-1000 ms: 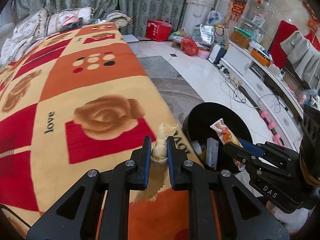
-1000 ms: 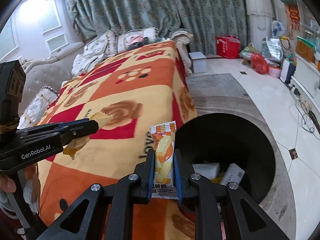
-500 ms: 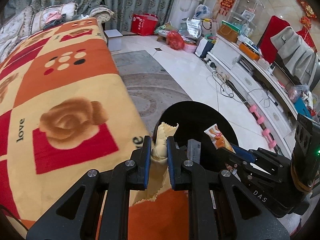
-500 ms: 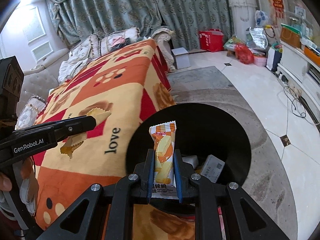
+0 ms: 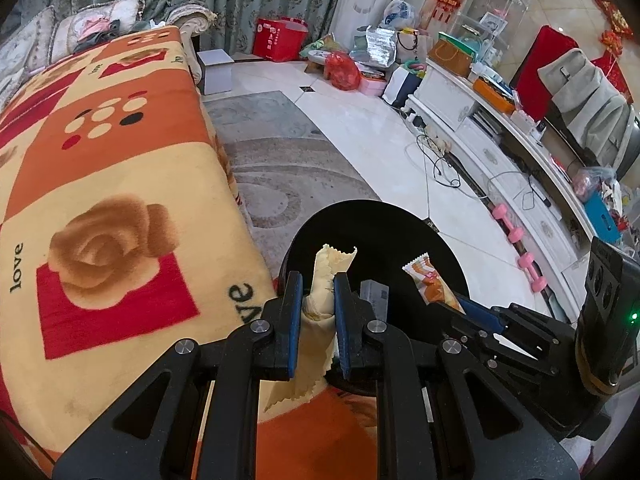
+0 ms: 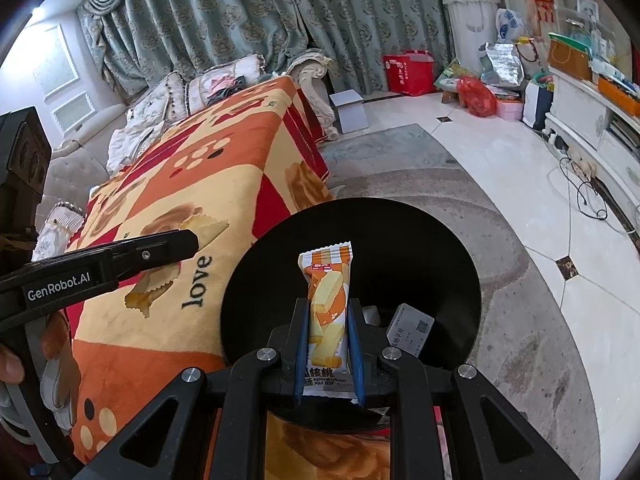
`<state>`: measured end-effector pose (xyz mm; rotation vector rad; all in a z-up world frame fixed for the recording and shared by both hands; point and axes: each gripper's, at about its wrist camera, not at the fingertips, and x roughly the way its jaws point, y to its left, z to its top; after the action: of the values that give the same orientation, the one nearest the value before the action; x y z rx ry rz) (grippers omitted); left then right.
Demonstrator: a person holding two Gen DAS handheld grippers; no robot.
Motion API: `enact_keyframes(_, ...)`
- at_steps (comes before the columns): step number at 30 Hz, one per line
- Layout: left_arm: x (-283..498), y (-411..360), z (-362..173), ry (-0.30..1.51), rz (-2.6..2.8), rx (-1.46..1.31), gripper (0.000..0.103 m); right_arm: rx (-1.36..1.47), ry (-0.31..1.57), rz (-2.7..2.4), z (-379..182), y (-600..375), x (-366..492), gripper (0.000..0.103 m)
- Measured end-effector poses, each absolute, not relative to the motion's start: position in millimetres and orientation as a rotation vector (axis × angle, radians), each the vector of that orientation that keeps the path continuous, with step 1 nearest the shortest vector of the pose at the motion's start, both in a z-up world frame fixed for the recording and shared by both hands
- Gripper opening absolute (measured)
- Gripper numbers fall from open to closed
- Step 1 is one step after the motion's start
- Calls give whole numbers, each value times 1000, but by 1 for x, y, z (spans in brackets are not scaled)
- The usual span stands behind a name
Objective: Collect trash
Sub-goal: 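Carry the crumpled tissue and snack wrapper over the black bin, then open both grippers to drop the tissue and wrapper into the bin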
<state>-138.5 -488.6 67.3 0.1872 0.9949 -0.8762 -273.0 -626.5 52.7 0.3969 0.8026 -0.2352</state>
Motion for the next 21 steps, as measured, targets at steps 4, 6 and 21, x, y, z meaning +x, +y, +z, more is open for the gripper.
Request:
enact_keyframes(4,-139,-496,66,996,-881,189,13,407,804,-242,49,-630,-275,17)
enact_keyframes(6,-139,-499,64,999,-884,188,13,416,805,-246,48,-632,-275,17)
enact_keyframes(21,-131,-505,53,1053,-950,117,16,415,811,-281,44,-639,-266,19)
